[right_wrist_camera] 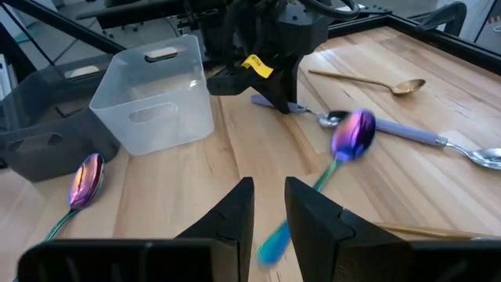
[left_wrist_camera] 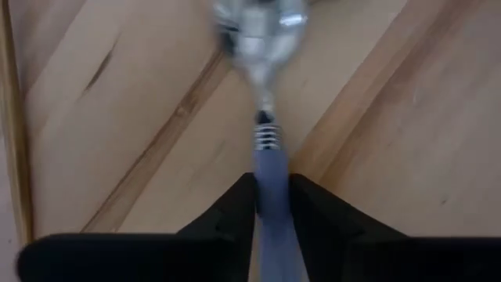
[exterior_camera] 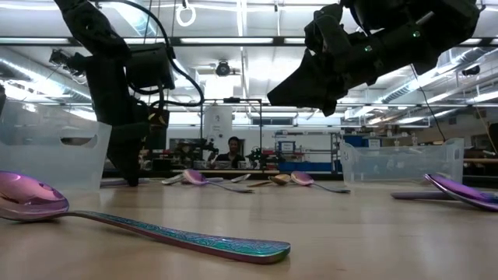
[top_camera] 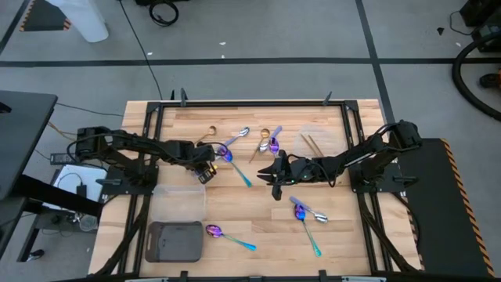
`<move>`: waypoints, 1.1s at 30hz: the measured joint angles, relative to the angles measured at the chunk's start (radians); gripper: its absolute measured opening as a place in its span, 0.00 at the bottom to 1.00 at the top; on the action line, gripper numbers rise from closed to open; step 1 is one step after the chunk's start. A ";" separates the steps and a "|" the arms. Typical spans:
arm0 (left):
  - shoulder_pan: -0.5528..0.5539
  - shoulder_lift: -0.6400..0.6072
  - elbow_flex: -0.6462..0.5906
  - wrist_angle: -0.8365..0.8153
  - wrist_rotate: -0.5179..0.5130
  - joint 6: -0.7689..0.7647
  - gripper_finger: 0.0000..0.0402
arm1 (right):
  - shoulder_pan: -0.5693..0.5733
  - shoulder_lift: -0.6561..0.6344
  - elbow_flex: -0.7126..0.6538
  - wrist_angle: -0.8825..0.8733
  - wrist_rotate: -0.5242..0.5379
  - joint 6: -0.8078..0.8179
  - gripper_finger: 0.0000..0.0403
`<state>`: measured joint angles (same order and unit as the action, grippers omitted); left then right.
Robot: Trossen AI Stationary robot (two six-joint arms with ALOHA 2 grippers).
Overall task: Sort silverware by color (type)
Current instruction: Put the purple spoon into the bottom transparent bin
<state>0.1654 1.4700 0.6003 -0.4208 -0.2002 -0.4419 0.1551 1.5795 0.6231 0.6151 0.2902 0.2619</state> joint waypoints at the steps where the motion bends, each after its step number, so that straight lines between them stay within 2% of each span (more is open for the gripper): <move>1: 0.000 0.000 0.000 0.001 -0.002 0.000 0.18 | 0.000 0.000 0.000 0.000 -0.002 0.000 0.21; 4: 0.000 0.000 0.000 0.001 -0.003 0.000 0.14 | 0.000 0.000 0.000 0.000 -0.004 0.000 0.21; 10: 0.002 -0.003 0.029 -0.049 -0.011 -0.011 0.14 | 0.000 0.000 0.000 -0.003 -0.004 0.000 0.21; 20: 0.003 -0.004 0.157 -0.167 -0.014 0.069 0.14 | 0.000 0.000 0.000 -0.010 -0.005 0.000 0.21; 33: 0.001 -0.005 0.327 -0.407 0.008 0.137 0.15 | 0.000 0.000 0.000 -0.042 0.010 0.008 0.21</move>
<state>0.1665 1.4651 0.9277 -0.8277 -0.1925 -0.3046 0.1551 1.5795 0.6231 0.5731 0.3003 0.2700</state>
